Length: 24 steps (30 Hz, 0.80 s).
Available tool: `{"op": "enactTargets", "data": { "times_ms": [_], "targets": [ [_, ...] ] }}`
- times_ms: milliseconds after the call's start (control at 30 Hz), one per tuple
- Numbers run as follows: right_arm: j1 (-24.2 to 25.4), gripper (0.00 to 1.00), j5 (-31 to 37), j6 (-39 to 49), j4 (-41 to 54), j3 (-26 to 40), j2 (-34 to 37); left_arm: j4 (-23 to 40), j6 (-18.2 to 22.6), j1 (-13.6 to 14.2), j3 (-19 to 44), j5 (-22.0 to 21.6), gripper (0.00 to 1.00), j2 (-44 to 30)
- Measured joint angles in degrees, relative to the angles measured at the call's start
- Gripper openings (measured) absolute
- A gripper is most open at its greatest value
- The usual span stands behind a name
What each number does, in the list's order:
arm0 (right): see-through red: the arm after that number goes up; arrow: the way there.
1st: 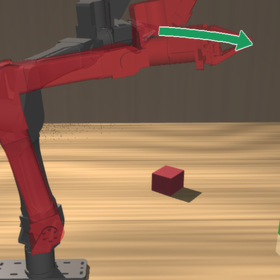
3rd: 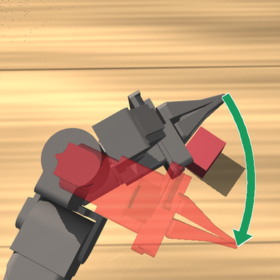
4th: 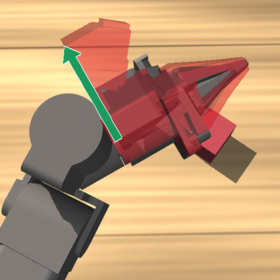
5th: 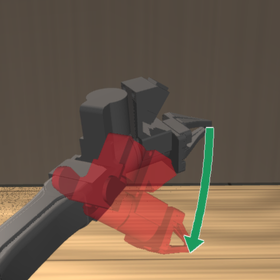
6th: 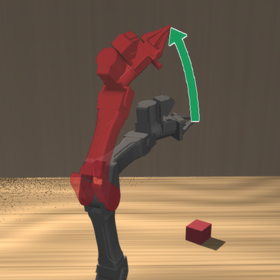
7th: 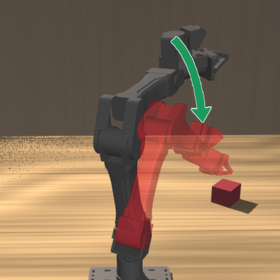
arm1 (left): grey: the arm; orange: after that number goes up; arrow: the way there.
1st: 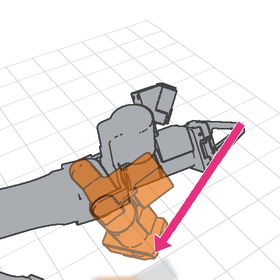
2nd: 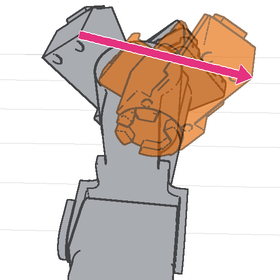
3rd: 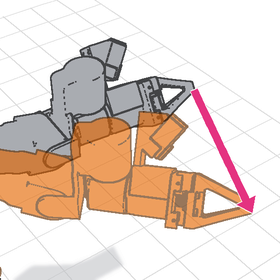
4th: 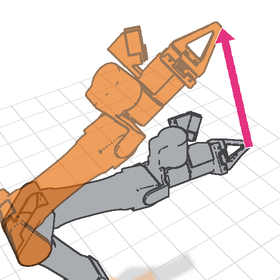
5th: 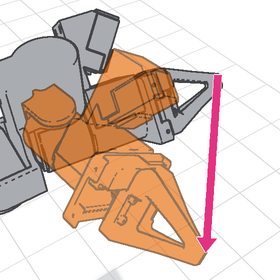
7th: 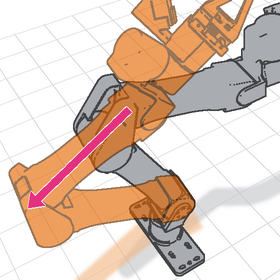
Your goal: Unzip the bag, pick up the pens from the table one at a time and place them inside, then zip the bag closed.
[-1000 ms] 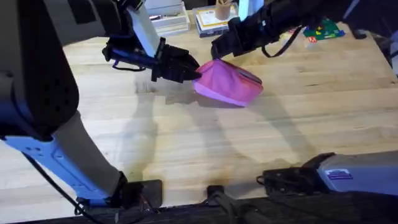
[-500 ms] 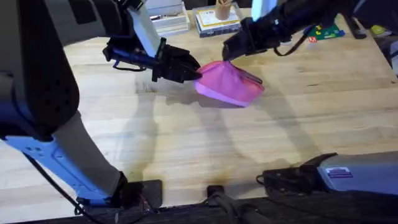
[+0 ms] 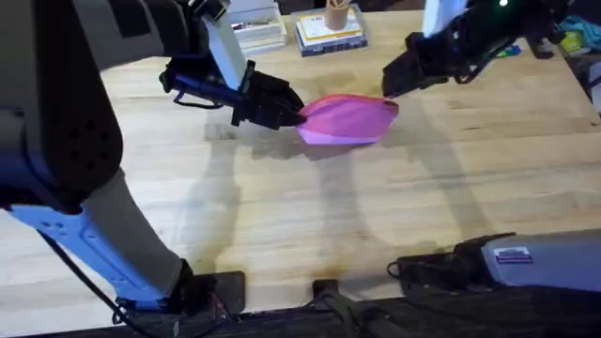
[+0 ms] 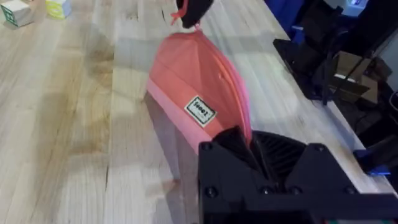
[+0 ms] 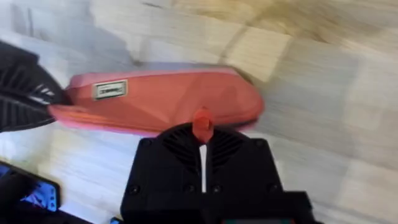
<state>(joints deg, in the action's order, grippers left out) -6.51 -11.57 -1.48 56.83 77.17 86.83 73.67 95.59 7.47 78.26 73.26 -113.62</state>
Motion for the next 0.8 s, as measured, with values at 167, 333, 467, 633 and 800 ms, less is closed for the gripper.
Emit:
{"op": "enactTargets", "data": {
  "times_ms": [167,333,467,633,800],
  "targets": [
    [5.4,0.034,2.0,0.2,0.8,-0.1,0.0,0.0,0.0,0.0,0.0,-1.1,0.045,0.0],
    [9.6,0.034,2.4,0.2,1.1,-1.0,1.5,0.0,0.0,0.0,-0.2,-1.5,0.045,0.0],
    [11.7,0.034,1.2,0.2,1.1,-2.7,3.9,-0.1,0.0,0.0,-0.3,-1.9,0.045,0.0],
    [14.2,0.034,-0.6,0.2,0.9,-6.4,5.4,-0.2,0.0,0.5,-0.4,-2.9,0.045,0.0],
    [16.3,0.034,-1.3,0.2,-0.7,-10.7,6.1,0.0,0.0,0.5,-0.6,-3.9,0.045,0.0]
  ]
}}
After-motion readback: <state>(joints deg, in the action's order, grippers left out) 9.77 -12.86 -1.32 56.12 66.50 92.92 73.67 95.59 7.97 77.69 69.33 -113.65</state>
